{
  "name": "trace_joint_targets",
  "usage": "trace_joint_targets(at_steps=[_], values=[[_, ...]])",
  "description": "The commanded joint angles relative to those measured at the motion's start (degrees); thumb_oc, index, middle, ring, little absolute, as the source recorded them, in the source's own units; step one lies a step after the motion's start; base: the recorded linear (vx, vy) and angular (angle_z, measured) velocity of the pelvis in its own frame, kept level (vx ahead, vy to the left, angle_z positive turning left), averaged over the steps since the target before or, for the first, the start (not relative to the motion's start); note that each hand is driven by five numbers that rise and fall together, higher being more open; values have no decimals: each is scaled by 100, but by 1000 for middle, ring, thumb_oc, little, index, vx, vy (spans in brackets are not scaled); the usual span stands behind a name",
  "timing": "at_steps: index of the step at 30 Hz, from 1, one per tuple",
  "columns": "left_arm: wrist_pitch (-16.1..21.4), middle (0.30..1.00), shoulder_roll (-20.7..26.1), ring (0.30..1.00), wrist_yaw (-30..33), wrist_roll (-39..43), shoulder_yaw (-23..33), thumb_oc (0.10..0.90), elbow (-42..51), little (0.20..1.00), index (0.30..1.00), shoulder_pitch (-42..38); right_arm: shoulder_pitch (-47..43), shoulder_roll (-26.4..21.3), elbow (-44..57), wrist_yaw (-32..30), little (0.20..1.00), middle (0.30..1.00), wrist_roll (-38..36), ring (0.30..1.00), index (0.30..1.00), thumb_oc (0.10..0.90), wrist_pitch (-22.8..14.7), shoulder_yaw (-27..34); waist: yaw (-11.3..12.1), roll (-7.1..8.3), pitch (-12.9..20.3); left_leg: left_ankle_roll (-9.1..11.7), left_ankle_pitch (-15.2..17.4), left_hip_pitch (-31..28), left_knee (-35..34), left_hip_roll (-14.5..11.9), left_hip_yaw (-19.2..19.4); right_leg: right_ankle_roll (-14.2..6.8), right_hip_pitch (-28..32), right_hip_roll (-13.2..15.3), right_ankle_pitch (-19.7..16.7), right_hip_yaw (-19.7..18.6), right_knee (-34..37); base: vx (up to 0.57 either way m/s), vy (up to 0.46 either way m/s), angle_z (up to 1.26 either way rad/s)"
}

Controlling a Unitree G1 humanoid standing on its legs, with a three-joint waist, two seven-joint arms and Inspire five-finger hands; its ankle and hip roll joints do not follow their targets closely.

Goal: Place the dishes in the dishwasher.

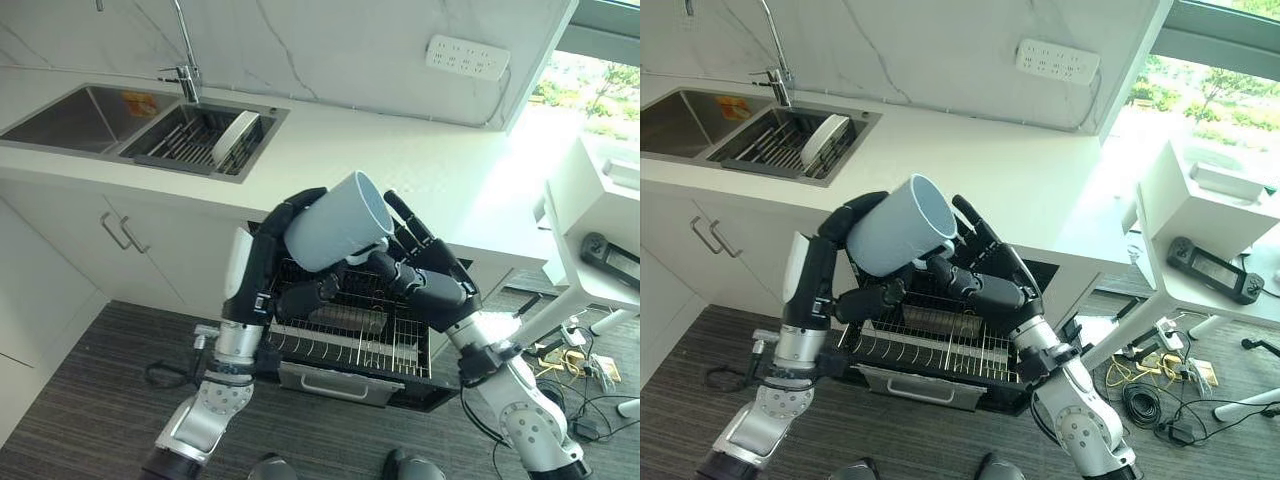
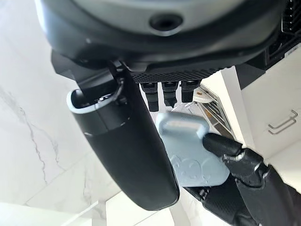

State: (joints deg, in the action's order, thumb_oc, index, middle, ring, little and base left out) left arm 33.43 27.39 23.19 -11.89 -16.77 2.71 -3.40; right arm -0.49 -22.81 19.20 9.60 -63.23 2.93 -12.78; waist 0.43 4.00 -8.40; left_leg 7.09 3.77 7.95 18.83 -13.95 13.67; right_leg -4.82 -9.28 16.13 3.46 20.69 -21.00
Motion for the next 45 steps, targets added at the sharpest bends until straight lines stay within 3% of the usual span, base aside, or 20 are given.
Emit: trace_joint_targets(at_steps=[1,27,28,29,31,45], values=[[741,300,69,300,247,29,-86,400,388,300,300,-707,-756,219,168,25,900,900,-338,900,900,800,-547,220,134,-31,263,178,811,-461,-164,-502,-194,-933,424,589,196,-51,381,50,-16,1],[671,300,27,300,-10,17,-706,400,327,300,300,-838,-1135,390,391,-152,900,900,-393,900,900,800,-432,-96,142,-13,297,115,879,-522,-164,-378,-298,-943,406,615,117,-106,381,23,-2,0],[667,300,30,300,-65,26,-736,400,328,300,300,-840,-1147,383,406,-162,822,822,-394,822,822,748,-432,-102,139,-13,295,115,881,-524,-164,-376,-293,-944,403,618,109,-105,381,0,0,0],[669,300,31,300,-123,33,-763,400,340,300,300,-826,-1152,376,419,-166,535,535,-403,535,535,557,-434,-103,140,-11,301,114,883,-527,-164,-374,-294,-945,400,616,106,-105,381,0,0,0],[674,300,36,300,-213,68,-797,400,346,300,300,-826,-1156,378,429,-151,300,300,-376,300,300,400,-438,-113,141,-9,305,112,889,-529,-164,-366,-298,-945,396,618,101,-103,381,0,0,0],[622,300,51,300,-706,442,-983,400,310,300,300,-855,-1232,370,456,-34,300,300,-121,300,300,400,-649,-71,112,-38,310,138,871,-505,-164,-388,-282,-952,335,644,69,-90,381,-29,0,0]])
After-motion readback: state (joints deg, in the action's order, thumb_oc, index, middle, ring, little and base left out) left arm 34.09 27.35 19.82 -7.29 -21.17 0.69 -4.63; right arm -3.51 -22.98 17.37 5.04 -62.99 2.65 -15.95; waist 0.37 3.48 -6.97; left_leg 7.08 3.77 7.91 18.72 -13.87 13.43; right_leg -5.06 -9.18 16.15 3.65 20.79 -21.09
